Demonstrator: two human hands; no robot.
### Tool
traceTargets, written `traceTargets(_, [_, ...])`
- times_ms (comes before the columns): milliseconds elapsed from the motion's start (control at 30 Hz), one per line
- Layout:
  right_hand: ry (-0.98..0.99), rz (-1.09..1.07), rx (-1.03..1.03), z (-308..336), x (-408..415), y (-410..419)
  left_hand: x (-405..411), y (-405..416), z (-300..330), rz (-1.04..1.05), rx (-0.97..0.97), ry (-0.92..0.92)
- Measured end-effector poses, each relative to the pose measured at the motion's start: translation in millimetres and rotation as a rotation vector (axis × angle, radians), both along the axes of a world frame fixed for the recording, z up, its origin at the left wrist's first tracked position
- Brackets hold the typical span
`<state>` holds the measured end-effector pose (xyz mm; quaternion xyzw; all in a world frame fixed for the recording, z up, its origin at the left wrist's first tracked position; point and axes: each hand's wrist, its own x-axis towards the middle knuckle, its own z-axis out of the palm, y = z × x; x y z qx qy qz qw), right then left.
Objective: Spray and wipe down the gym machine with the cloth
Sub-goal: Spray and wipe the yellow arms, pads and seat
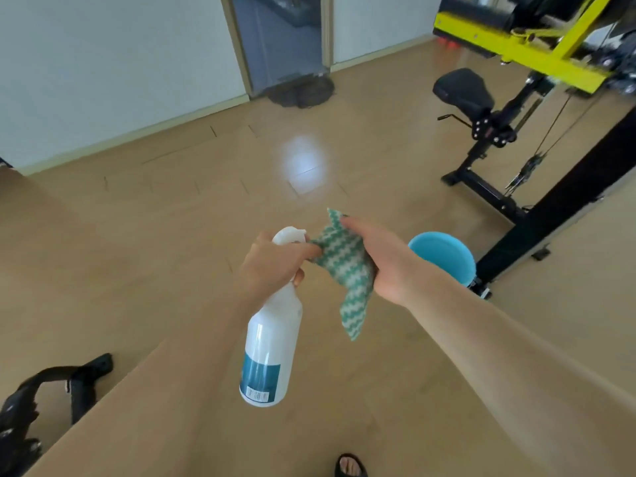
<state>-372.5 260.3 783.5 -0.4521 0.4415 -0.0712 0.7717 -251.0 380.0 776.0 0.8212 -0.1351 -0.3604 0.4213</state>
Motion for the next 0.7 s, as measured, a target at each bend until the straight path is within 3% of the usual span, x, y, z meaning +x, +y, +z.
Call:
traceTargets(100, [0.007,0.033,0.062,6.2,6.9,-57.6,14.7,-57.7,5.6,-0.095,0.009,-0.011])
traceTargets(267, [0.038,-0.088,-0.067,2.0,32.7,-158.4,51.7,-158.7,3.2,-0.223,0.034,0.021])
traceTargets(467, [0.057,-0.386,-0.022,-7.6,60.5,-289.3,113.3,-303.1,-0.9,-0.359,0.015,0.025])
traceTargets(700, [0.011,-0.610,-0.042,2.5,83.5,-420.9,157.0,-469.8,35.7,-0.574,-0.085,-0.024])
